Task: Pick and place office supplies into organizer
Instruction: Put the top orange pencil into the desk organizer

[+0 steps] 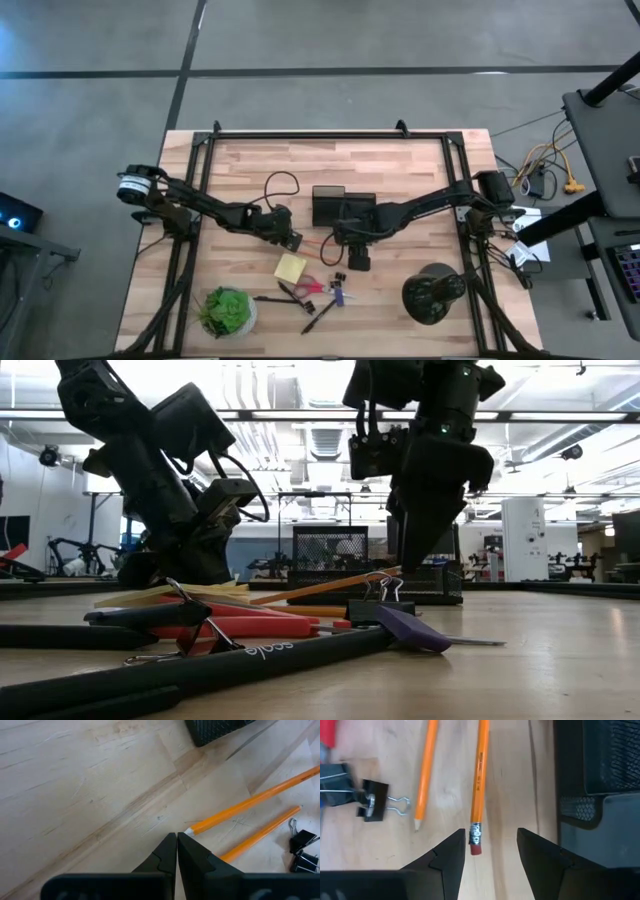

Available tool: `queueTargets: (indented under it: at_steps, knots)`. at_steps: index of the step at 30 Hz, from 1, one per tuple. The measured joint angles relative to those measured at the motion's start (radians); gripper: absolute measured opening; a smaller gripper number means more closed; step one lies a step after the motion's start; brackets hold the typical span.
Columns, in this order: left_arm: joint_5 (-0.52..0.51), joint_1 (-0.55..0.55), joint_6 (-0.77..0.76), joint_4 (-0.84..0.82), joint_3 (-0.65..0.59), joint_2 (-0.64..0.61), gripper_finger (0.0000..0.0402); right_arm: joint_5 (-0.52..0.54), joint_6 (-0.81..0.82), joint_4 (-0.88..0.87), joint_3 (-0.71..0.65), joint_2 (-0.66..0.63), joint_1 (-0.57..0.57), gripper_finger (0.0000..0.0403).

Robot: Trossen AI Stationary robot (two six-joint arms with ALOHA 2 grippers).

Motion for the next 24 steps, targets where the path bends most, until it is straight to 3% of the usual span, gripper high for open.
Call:
queueTargets:
  at_steps: [24]
  knots:
    - [-0.003, 0.0, 0.0, 0.017, -0.003, 0.001, 0.0, -0.053, 0.035, 0.072, -0.027, 0.015, 0.006, 0.0077]
